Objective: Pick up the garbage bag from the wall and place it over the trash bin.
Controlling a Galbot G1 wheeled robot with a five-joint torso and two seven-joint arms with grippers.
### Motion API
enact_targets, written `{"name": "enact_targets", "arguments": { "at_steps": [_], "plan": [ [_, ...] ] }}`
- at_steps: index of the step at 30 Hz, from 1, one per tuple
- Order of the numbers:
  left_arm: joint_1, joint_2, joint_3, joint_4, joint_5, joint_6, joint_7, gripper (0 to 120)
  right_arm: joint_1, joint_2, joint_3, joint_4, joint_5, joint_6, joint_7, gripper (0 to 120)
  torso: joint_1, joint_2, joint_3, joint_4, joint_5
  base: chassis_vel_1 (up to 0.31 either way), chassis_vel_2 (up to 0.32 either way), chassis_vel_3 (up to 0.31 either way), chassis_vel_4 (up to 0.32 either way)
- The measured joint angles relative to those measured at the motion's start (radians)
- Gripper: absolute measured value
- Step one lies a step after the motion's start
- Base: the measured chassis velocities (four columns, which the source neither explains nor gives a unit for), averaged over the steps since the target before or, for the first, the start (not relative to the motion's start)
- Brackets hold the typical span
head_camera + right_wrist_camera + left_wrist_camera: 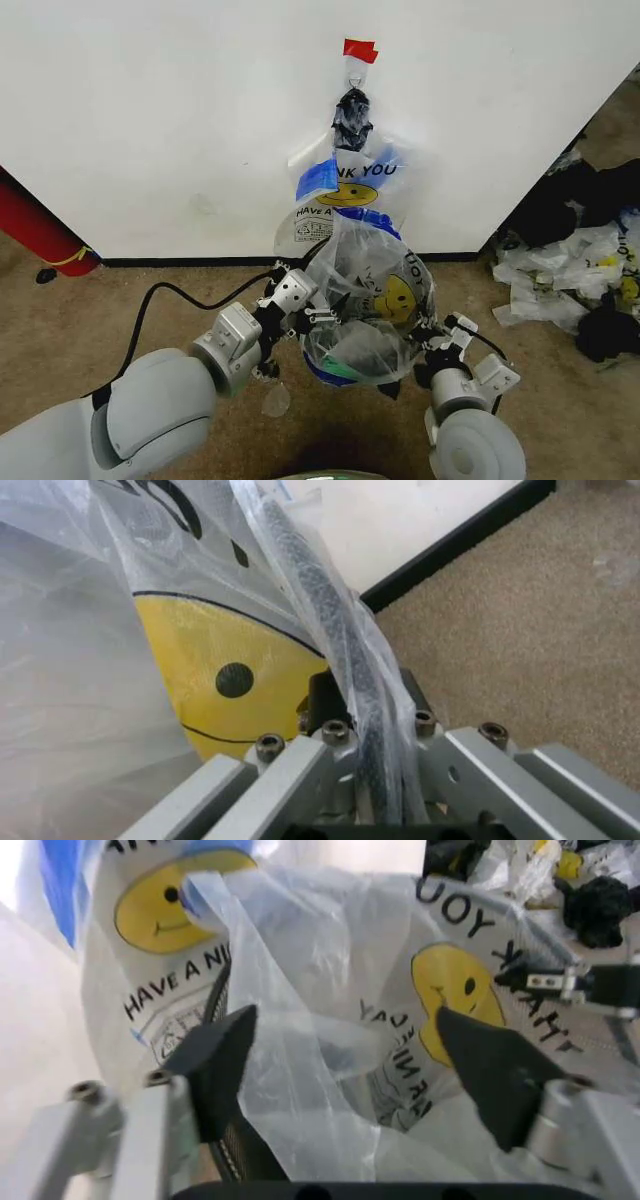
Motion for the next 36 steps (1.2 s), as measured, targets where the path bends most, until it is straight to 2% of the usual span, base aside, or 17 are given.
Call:
{"name": "enact_targets", "arguments": {
  "at_steps": [3, 7, 10, 12, 14, 19, 21, 23, 26, 28, 31, 34, 36],
  "plan": [
    [-0.014, -0.011, 0.008, 0.032, 0.012, 0.002, -0.005, 57, -0.003, -0.005, 0.006, 0.005, 0.001, 0.000, -0.003, 0, 0.000, 0.000, 0.000, -0.0003, -0.0002, 0.000, 0.000, 0.000, 0.000],
    [-0.017, -0.010, 0.009, 0.047, 0.015, 0.005, -0.009, 54, -0.009, -0.012, 0.012, 0.012, 0.004, 0.000, -0.006, 0, 0.000, 0.000, 0.000, -0.0002, 0.0000, 0.000, 0.000, 0.000, 0.000],
    [-0.009, -0.007, 0.006, 0.051, 0.015, 0.004, -0.013, 40, -0.016, -0.018, 0.020, 0.021, 0.012, 0.001, -0.007, 0, 0.000, 0.000, 0.000, -0.0001, -0.0001, 0.000, 0.000, 0.000, 0.000],
    [-0.009, -0.007, 0.005, 0.051, 0.016, 0.004, -0.014, 36, -0.016, -0.018, 0.021, 0.021, 0.012, 0.001, -0.007, 0, 0.000, 0.000, 0.000, -0.0001, 0.0000, 0.000, 0.000, 0.000, 0.000],
    [-0.009, -0.007, 0.004, 0.056, 0.032, 0.005, -0.020, 25, -0.019, -0.020, 0.019, 0.028, 0.015, 0.002, -0.011, 0, 0.000, 0.000, 0.000, -0.0002, -0.0001, 0.000, 0.000, 0.000, 0.000],
    [-0.006, 0.007, -0.018, 0.051, 0.067, 0.006, -0.020, 7, -0.021, -0.020, 0.020, 0.035, 0.027, 0.000, -0.014, 0, 0.000, 0.000, 0.000, -0.0001, -0.0001, 0.000, 0.000, 0.000, 0.000],
    [-0.004, 0.011, -0.022, 0.046, 0.068, 0.007, -0.020, 4, -0.022, -0.021, 0.020, 0.035, 0.028, 0.000, -0.014, 0, 0.000, 0.000, 0.000, -0.0001, -0.0001, 0.000, 0.000, 0.000, 0.000],
    [0.001, 0.020, -0.029, 0.037, 0.068, 0.010, -0.020, 7, -0.022, -0.023, 0.022, 0.035, 0.029, -0.002, -0.014, 0, 0.000, 0.000, 0.000, -0.0001, 0.0000, 0.000, 0.000, 0.000, 0.000],
    [0.008, 0.029, -0.040, 0.028, 0.065, 0.016, -0.018, 21, -0.021, -0.023, 0.022, 0.035, 0.031, -0.006, -0.014, 0, 0.000, 0.000, 0.000, -0.0001, -0.0001, 0.000, 0.000, 0.000, 0.000],
    [0.009, 0.030, -0.042, 0.026, 0.062, 0.017, -0.017, 25, -0.020, -0.022, 0.021, 0.035, 0.031, -0.007, -0.015, 0, 0.000, 0.000, 0.000, -0.0001, 0.0000, 0.000, 0.000, 0.000, 0.000],
    [0.009, 0.028, -0.043, 0.025, 0.053, 0.021, -0.014, 36, -0.020, -0.021, 0.019, 0.034, 0.031, -0.009, -0.016, 0, 0.000, 0.000, 0.000, -0.0001, -0.0001, 0.000, 0.000, 0.000, 0.000],
    [0.007, 0.025, -0.042, 0.037, 0.052, 0.026, -0.013, 51, -0.022, -0.022, 0.020, 0.037, 0.032, -0.012, -0.017, 0, 0.000, 0.000, 0.000, -0.0002, -0.0001, 0.000, 0.000, 0.000, 0.000],
    [0.006, 0.025, -0.042, 0.042, 0.052, 0.029, -0.012, 54, -0.022, -0.023, 0.020, 0.040, 0.033, -0.012, -0.018, 0, 0.000, 0.000, 0.000, -0.0002, 0.0000, 0.000, 0.000, 0.000, 0.000]
  ]
}}
